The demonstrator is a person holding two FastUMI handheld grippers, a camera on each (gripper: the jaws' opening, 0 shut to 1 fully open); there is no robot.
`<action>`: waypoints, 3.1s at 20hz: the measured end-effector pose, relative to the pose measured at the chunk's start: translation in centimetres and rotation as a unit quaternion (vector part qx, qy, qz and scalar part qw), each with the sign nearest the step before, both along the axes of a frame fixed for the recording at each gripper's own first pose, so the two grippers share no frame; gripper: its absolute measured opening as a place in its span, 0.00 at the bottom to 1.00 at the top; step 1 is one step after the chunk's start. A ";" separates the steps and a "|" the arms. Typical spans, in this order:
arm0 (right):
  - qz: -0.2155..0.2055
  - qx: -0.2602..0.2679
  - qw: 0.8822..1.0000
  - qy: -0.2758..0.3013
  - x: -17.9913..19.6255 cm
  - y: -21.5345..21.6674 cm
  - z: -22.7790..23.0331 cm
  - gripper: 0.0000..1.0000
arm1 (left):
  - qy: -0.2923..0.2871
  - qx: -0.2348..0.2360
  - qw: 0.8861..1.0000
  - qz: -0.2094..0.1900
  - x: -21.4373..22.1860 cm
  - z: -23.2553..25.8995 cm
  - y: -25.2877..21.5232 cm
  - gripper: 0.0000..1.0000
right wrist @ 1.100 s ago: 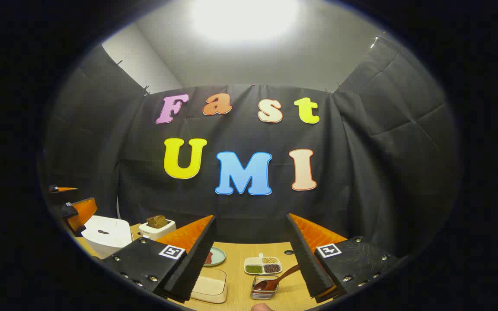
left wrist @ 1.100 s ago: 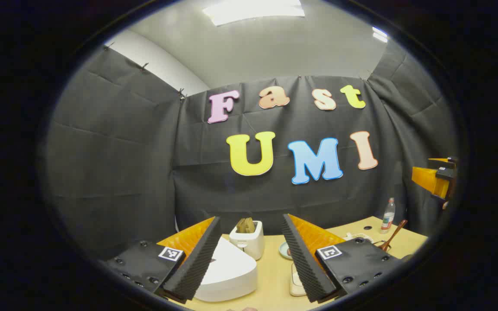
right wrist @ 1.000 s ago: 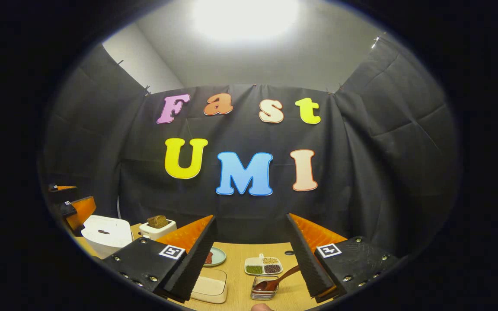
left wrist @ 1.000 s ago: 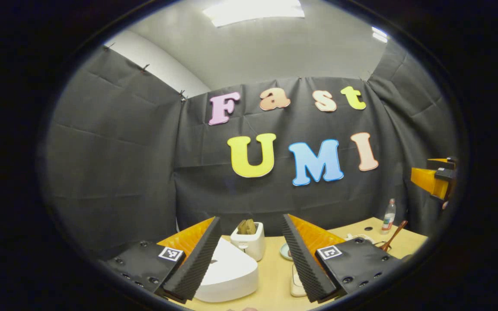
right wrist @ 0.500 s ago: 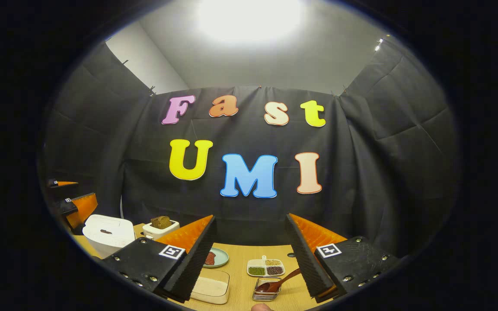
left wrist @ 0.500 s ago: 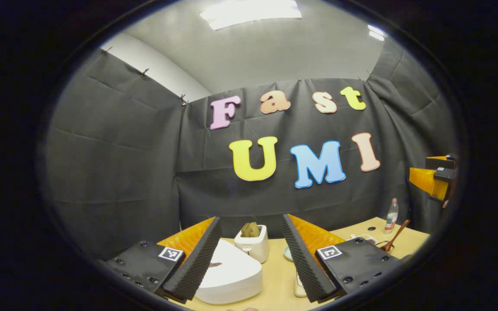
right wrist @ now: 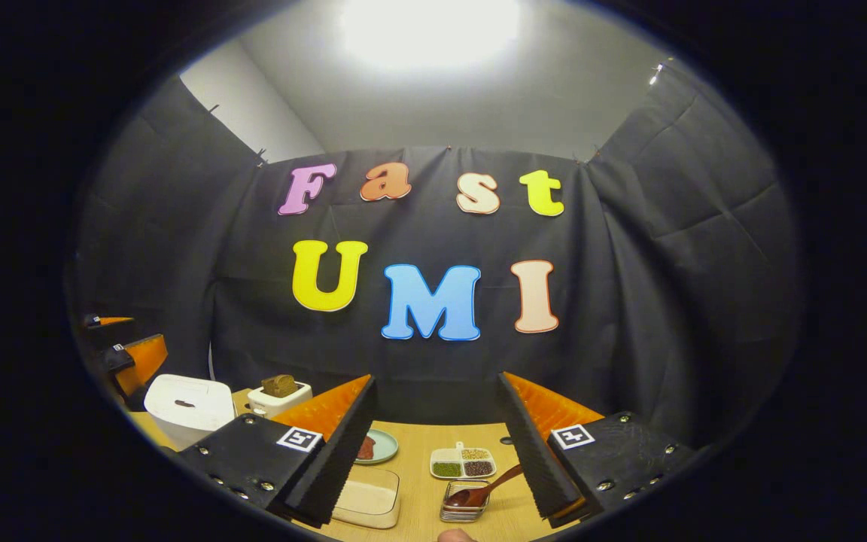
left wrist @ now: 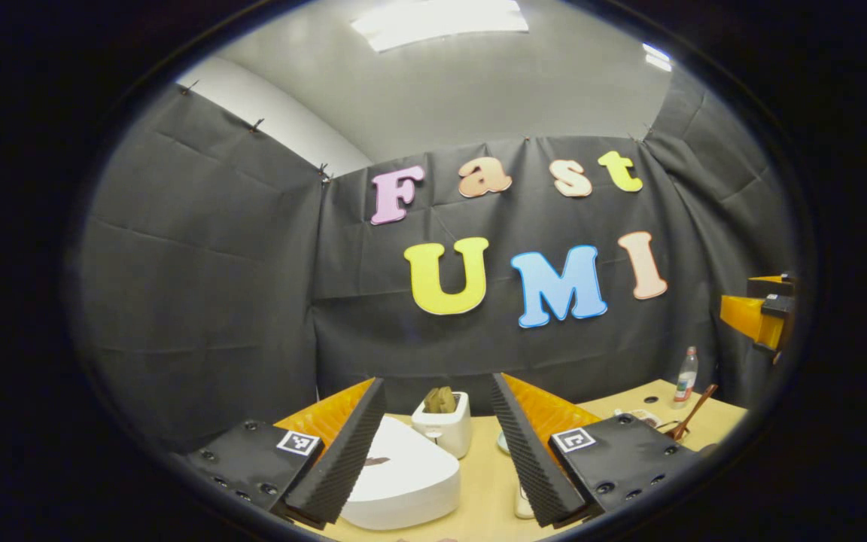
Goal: Close the left gripper, press the button to open the rice cooker; take a wooden spoon from the chopstick holder with the right hand, scoop a spoonful of rice and pour it into the rice cooker, then put the wooden spoon back into the chopstick holder.
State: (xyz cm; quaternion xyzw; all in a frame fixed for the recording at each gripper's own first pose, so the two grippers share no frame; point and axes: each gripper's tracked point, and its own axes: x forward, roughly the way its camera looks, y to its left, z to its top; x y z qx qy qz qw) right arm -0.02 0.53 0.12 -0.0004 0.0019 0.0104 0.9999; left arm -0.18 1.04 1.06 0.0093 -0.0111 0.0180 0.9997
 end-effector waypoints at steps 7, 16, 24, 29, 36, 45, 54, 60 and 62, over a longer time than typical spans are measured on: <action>-0.003 0.005 1.000 0.002 -0.1 -0.3 -0.2 0.95 | -0.009 -0.002 1.000 0.008 0.2 0.1 0.7 0.88; -0.008 0.000 1.000 0.006 -0.6 -0.3 -0.4 0.95 | 0.004 -0.009 1.000 0.006 0.5 -0.4 1.2 0.19; -0.016 -0.009 1.000 0.013 -1.3 0.2 -0.9 0.95 | 0.026 -0.034 0.999 0.028 1.9 -2.9 4.1 0.08; -0.029 -0.015 0.999 0.021 -1.6 0.0 -1.2 0.95 | 0.055 -0.049 0.996 0.044 3.9 -5.5 6.8 0.08; -0.052 -0.032 0.998 0.034 -1.9 -0.5 -1.8 0.95 | 0.115 -0.088 0.988 0.052 6.5 -11.7 9.7 0.08; -0.079 -0.047 0.994 0.054 -1.9 -1.2 -2.9 0.95 | 0.211 -0.100 0.971 0.055 9.4 -20.7 10.6 0.09; -0.083 -0.048 0.993 0.062 -1.4 -1.4 -3.5 0.95 | 0.224 -0.074 0.970 0.057 9.3 -22.4 10.4 0.09; -0.072 -0.044 0.994 0.067 -1.5 -0.7 -4.0 0.95 | 0.231 -0.073 0.969 0.051 8.8 -22.9 10.4 0.10; -0.069 -0.041 0.995 0.064 -1.6 -0.7 -3.8 0.95 | 0.239 -0.081 0.966 0.053 9.2 -22.6 10.6 0.09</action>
